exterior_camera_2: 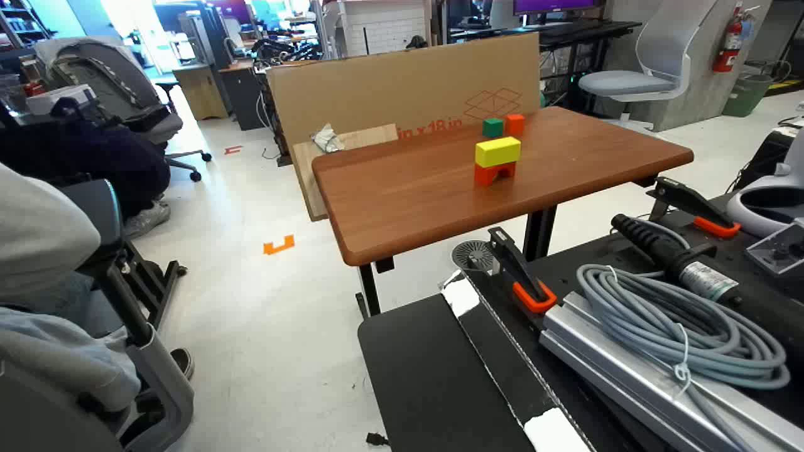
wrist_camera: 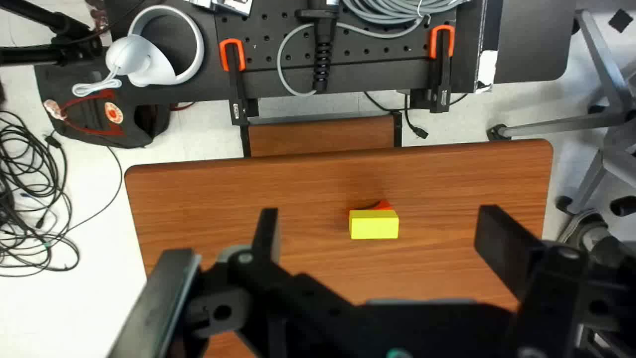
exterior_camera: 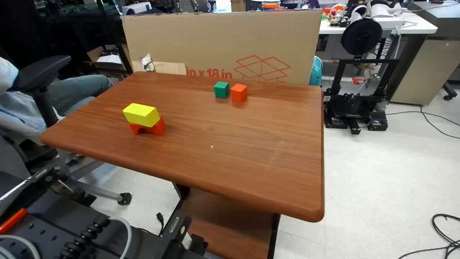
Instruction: Put the orange block on top of the yellow block.
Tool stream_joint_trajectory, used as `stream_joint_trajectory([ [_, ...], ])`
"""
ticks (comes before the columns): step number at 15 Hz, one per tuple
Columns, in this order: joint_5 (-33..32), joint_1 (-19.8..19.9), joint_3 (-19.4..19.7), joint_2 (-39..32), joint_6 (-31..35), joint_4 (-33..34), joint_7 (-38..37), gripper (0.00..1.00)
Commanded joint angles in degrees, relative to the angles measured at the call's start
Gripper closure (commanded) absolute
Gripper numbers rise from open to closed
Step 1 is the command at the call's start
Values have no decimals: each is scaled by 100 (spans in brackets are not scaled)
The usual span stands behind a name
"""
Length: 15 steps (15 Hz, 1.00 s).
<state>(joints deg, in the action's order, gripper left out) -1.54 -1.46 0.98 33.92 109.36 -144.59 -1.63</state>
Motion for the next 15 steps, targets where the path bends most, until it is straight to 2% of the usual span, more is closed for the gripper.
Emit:
stream_joint_trajectory([
  [1,32,60,-53,-3,-12,10,27,0],
  [15,32,60,-53,-3,-12,10,27,0],
])
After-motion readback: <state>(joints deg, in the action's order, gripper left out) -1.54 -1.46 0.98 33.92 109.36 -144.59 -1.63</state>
